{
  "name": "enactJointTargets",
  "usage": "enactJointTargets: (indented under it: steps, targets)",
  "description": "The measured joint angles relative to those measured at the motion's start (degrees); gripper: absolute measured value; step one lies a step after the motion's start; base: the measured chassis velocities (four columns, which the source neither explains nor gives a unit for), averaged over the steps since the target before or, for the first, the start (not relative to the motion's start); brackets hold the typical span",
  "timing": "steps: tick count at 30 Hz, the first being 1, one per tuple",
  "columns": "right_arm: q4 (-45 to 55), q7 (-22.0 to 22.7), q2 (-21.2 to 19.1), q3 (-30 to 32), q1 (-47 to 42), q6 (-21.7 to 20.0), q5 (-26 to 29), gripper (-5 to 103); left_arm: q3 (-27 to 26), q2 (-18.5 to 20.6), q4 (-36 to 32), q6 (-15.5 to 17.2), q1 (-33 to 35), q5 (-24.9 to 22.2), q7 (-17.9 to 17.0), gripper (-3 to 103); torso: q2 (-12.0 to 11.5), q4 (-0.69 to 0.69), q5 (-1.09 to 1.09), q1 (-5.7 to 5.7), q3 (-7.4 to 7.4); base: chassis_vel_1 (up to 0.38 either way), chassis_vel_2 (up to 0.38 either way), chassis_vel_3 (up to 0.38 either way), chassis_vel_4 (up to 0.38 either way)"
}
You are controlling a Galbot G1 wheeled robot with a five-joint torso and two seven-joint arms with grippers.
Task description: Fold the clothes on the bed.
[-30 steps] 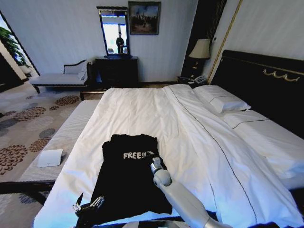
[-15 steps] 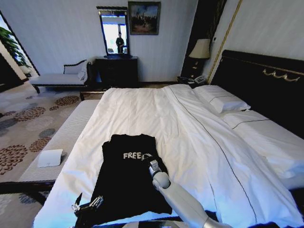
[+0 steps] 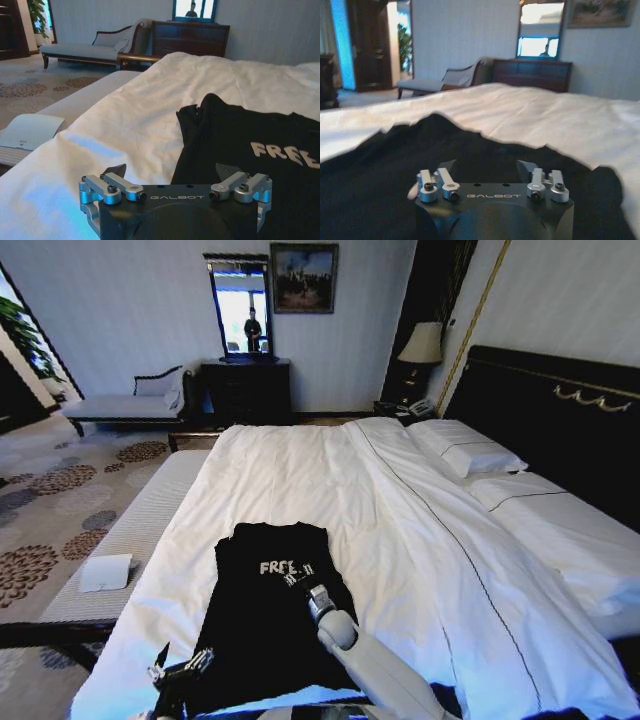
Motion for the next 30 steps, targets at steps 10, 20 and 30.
enactJointTargets:
  steps: [10, 20, 30]
  targets:
    - [8.8, 2.9, -1.4, 12.3, -8.6, -0.4, 4.1, 99, -1.1, 3.4, 0.4, 6.5, -7.9, -7.5, -1.1, 100, 0.0, 0.00, -0.01, 0.01, 0.00, 0.000, 0.000, 0.000, 0.000]
    - [18.3, 2.8, -0.1, 26.6, -25.1, 0.7, 1.2, 100, -1.3, 5.9, 7.0, 14.2, -24.6, -21.2, -2.8, 100, 0.0, -0.02, -0.03, -0.01, -0.01, 0.000, 0.000, 0.000, 0.000]
    - [24.0, 1.5, 1.5, 34.8, -37.9, 4.3, -3.6, 100, 3.7, 11.1, 21.2, 15.0, -43.1, -28.4, -2.6, 100, 0.0, -0.02, 0.00, -0.01, 0.01, 0.000, 0.000, 0.000, 0.000]
